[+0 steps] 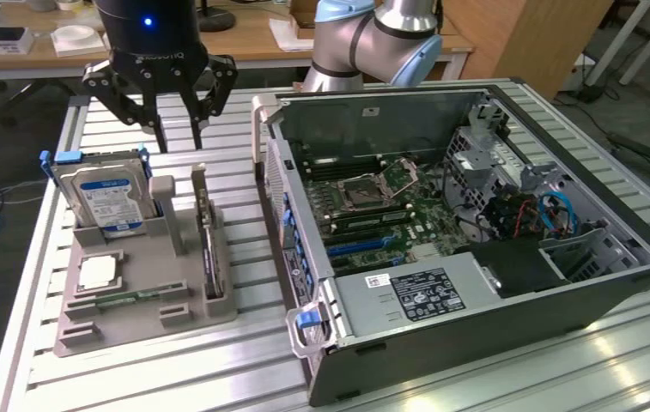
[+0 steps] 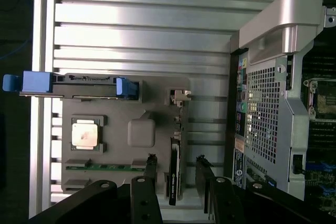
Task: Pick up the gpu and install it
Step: 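Pick up the gpu and move the gpu toward the slot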
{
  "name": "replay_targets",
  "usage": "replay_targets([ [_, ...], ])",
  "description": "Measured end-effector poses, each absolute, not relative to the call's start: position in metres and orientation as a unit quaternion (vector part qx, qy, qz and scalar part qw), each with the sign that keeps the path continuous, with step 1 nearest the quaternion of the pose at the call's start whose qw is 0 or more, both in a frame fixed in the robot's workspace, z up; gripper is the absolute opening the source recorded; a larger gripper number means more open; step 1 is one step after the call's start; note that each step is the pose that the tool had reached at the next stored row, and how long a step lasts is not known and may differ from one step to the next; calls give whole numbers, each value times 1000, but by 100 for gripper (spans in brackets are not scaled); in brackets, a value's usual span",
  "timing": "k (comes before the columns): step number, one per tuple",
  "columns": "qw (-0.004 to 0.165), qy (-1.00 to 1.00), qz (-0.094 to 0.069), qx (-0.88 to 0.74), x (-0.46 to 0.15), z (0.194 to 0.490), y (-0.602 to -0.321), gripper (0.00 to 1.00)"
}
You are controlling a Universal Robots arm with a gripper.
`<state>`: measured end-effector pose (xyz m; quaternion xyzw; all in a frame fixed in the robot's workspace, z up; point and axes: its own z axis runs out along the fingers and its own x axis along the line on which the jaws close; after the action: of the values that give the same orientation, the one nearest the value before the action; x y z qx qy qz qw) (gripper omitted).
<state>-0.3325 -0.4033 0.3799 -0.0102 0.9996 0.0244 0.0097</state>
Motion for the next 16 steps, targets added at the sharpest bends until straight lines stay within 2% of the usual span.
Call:
replay_targets([
  [16,10,999,24,-20,-333,378,-403,43],
])
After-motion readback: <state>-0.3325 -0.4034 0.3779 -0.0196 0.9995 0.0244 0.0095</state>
